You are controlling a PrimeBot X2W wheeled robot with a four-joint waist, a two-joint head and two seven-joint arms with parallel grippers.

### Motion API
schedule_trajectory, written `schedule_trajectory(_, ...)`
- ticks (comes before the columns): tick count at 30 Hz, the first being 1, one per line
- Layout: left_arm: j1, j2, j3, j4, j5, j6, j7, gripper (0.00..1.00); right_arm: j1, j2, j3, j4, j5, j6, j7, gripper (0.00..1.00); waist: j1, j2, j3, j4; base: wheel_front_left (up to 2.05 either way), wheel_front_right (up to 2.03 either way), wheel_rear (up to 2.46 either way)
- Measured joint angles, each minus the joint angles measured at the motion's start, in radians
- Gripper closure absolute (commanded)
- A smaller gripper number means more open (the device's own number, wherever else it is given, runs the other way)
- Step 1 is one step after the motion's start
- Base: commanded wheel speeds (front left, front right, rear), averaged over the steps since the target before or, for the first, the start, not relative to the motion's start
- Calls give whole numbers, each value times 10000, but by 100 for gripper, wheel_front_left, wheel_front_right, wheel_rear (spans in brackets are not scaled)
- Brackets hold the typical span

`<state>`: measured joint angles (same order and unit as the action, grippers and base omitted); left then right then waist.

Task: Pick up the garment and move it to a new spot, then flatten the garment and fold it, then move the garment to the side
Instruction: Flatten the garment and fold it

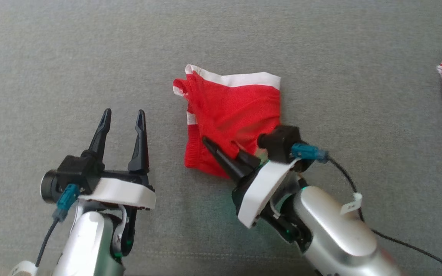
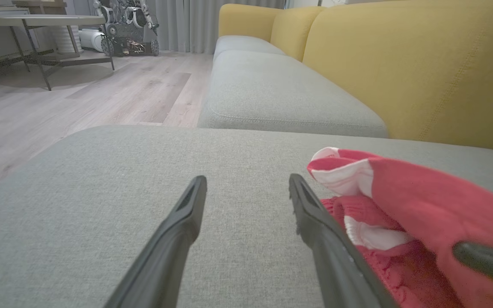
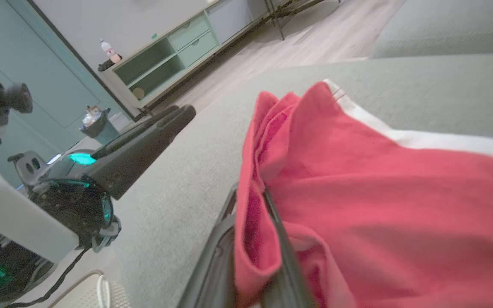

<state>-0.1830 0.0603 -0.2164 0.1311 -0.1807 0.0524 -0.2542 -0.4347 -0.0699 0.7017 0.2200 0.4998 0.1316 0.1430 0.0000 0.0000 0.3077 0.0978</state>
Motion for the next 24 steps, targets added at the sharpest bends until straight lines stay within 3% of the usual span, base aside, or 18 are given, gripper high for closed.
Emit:
schedule_trajectory(3,0,-23,-23,10,-73,0,0,0,-120,-8,431,633,314,0,-245,98,0,0,64,166,0,0,0)
schedule_trajectory(4,0,-23,-21,23,-71,0,0,0,-153,-8,533,761,458,0,-351,58,0,0,86,192,0,0,0)
schedule_trajectory(5,0,-25,-21,25,-71,0,0,0,-223,-12,650,911,500,0,-430,0,0,0,107,206,0,0,0)
schedule_trajectory(12,1,-42,12,36,-71,0,0,0,-875,-17,792,828,529,0,-1605,0,0,0,57,48,0,0,0)
schedule_trajectory(18,17,-40,71,31,-67,0,2,0,-681,-86,-1371,111,-303,0,-2328,0,0,0,-114,-276,0,0,0)
schedule_trajectory(24,195,-12,151,15,-21,0,0,0,844,-380,-4056,-456,-1135,0,-2385,0,0,0,-243,-548,0,0,0)
